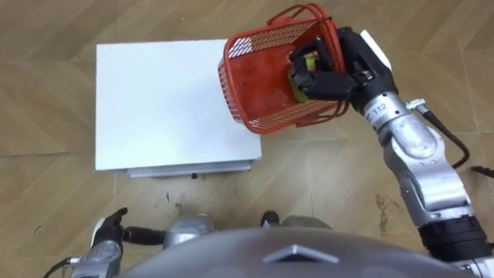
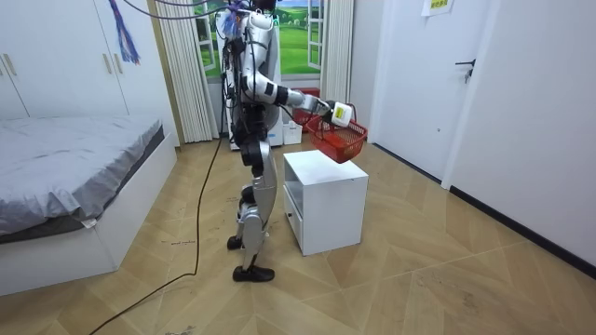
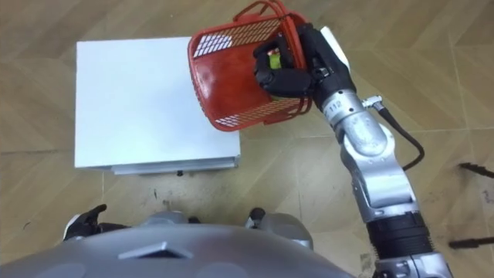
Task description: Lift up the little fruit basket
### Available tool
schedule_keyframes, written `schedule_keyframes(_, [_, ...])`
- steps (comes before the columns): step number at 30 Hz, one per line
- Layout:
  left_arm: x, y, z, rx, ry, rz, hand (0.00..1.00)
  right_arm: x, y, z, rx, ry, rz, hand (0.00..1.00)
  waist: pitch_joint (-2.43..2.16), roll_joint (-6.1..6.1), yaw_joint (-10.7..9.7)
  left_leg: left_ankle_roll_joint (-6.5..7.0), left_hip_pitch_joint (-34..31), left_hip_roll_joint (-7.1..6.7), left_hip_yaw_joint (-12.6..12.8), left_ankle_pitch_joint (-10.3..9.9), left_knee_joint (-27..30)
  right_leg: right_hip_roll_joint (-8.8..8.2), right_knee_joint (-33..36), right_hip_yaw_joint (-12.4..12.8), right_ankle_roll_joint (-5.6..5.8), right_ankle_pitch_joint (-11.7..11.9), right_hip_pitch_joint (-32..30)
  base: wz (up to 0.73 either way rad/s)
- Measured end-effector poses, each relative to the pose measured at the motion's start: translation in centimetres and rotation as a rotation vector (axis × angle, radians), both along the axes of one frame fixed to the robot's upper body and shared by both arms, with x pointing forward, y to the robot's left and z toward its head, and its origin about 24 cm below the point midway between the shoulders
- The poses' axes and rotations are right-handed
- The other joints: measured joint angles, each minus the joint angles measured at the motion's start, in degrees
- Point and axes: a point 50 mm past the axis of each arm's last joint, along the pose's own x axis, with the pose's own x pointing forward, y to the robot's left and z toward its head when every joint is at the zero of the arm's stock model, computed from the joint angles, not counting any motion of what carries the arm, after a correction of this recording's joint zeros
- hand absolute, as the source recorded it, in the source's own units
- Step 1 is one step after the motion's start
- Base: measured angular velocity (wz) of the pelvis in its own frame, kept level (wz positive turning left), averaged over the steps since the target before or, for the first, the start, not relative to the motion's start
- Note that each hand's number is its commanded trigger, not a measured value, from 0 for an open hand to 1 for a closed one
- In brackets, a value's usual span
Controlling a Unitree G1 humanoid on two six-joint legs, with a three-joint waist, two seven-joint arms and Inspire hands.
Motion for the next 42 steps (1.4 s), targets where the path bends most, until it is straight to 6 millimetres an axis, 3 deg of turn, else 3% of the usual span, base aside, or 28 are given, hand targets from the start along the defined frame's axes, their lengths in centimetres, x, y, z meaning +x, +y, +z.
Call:
schedule_keyframes(6, [-0.1,0.2,0.0,0.003,0.018,-0.023,0.0,0.8,1.1,0.2,0.008,-0.009,0.05,1.0,0.35,-0.96,0.28,-0.02,-2.42,-0.18,-2.1,-0.02,2.11,-0.85,0.01,-2.09,-0.12,0.08,0.15,0.24])
schedule_keyframes(7, [0.2,0.3,0.1,0.003,0.014,-0.032,0.0,0.9,1.3,0.0,0.014,-0.002,0.05,1.0,0.73,-1.7,0.2,-0.08,-4.5,-0.42,-1.7,-0.06,5.9,-1.54,-0.17,-1.12,-0.26,0.25,0.48,0.68])
schedule_keyframes(8, [0.8,0.5,0.2,0.002,0.0,-0.044,0.0,1.0,1.6,-0.6,0.033,0.021,0.041,1.0,1.3,-3.25,0.15,-0.19,-10.42,-1.58,-0.73,-1.49,10.53,-3.18,-1.24,3.97,-0.21,0.38,1.03,1.08])
schedule_keyframes(9, [1.9,0.0,0.2,-0.01,-0.019,-0.073,0.0,1.0,1.0,-1.2,0.025,0.045,0.015,1.0,1.14,-2.95,0.46,1.31,-15.95,-2.61,-0.89,1.14,5.46,-3.33,-1.15,5.25,0.08,0.2,0.14,1.03])
schedule_keyframes(10, [2.3,0.0,0.2,-0.01,-0.024,-0.091,0.0,1.3,0.7,-1.6,0.02,0.064,0.003,1.0,1.48,-3.24,1.18,3.7,-17.85,-2.42,0.18,6.36,5.61,-3.4,-0.54,5.24,0.97,-0.4,-0.66,0.5])
schedule_keyframes(11, [2.0,0.0,0.2,-0.008,-0.011,-0.095,0.0,1.3,1.1,-2.8,0.021,0.124,0.0,1.0,0.64,-3.98,3.94,3.56,-18.25,-1.84,2.85,6.88,6.36,-3.63,0.18,3.38,2.67,-0.98,-1.69,0.04])
schedule_keyframes(12, [1.7,-0.2,0.0,-0.015,0.008,-0.092,0.0,1.3,1.6,-3.2,0.012,0.146,0.021,1.0,1.09,-3.33,4.87,3.59,-17.99,-1.78,2.58,6.86,6.33,-3.44,-0.54,0.75,3.14,-0.57,-1.57,0.0])
schedule_keyframes(15, [0.5,-0.2,-0.3,-0.019,0.074,-0.095,0.0,1.1,2.7,-3.5,0.01,0.158,0.087,1.0,1.49,-2.48,6.53,3.54,-16.84,-2.11,1.84,6.8,6.13,-3.41,-3.57,-2.94,2.56,1.59,-2.37,0.0])
schedule_keyframes(18, [0.2,-0.2,-0.3,-0.019,0.101,-0.114,0.0,0.8,3.2,-4.5,0.03,0.209,0.118,1.0,1.21,-1.5,6.74,3.01,-15.76,-2.21,1.06,7.1,3.84,-3.04,-3.1,-3.98,1.77,1.47,-2.05,-0.02])
schedule_keyframes(23, [0.0,-0.2,-0.4,-0.012,0.136,-0.177,0.0,-0.2,3.3,-6.7,0.018,0.318,0.137,1.0,1.06,-1.77,6.71,2.51,-15.27,-2.1,0.93,7.62,2.95,-2.37,-1.78,-5.15,1.12,1.45,-2.56,-0.05])
schedule_keyframes(26, [-0.1,-0.3,-0.4,-0.022,0.14,-0.182,0.0,-0.2,3.4,-6.8,0.019,0.321,0.141,0.99,0.93,-2.21,6.69,2.53,-15.86,-2.05,0.7,7.61,3.35,-2.43,-1.81,-6.28,0.94,1.5,-2.67,0.04])
schedule_keyframes(27, [-0.1,-0.3,-0.4,-0.023,0.139,-0.18,0.0,-0.2,3.4,-6.8,0.02,0.321,0.142,0.74,0.79,-2.41,6.77,2.58,-16.02,-2.07,0.52,7.59,3.45,-2.47,-1.8,-6.48,0.93,1.5,-2.74,0.09])
schedule_keyframes(28, [-0.1,-0.3,-0.4,-0.023,0.14,-0.179,0.0,-0.2,3.4,-6.8,0.02,0.321,0.143,0.26,0.73,-2.5,6.79,2.6,-16.11,-2.03,0.4,7.58,3.52,-2.49,-1.8,-6.57,0.93,1.5,-2.9,0.07])
schedule_keyframes(29, [-0.1,-0.2,-0.4,-0.023,0.14,-0.176,0.0,-0.2,3.5,-6.8,0.023,0.32,0.144,0.0,0.53,-2.77,6.89,2.64,-16.35,-2.0,0.32,7.58,4.02,-2.54,-1.71,-6.62,0.92,1.49,-3.29,0.06])
schedule_keyframes(34, [-0.1,-0.2,-0.4,-0.021,0.139,-0.173,0.0,-0.3,3.6,-7.1,0.026,0.332,0.141,0.0,0.46,-2.91,6.92,2.98,-17.22,-2.0,-0.22,7.34,4.96,-2.66,-1.48,-7.51,0.92,1.5,-3.47,0.07])
schedule_keyframes(42, [0.0,-0.2,-0.4,-0.002,0.134,-0.171,0.0,-1.7,4.0,-9.4,0.006,0.443,0.142,0.0,0.54,-2.87,6.84,2.96,-17.48,-1.98,-0.5,7.27,5.02,-2.81,-0.79,-9.55,0.98,1.46,-3.63,0.0])
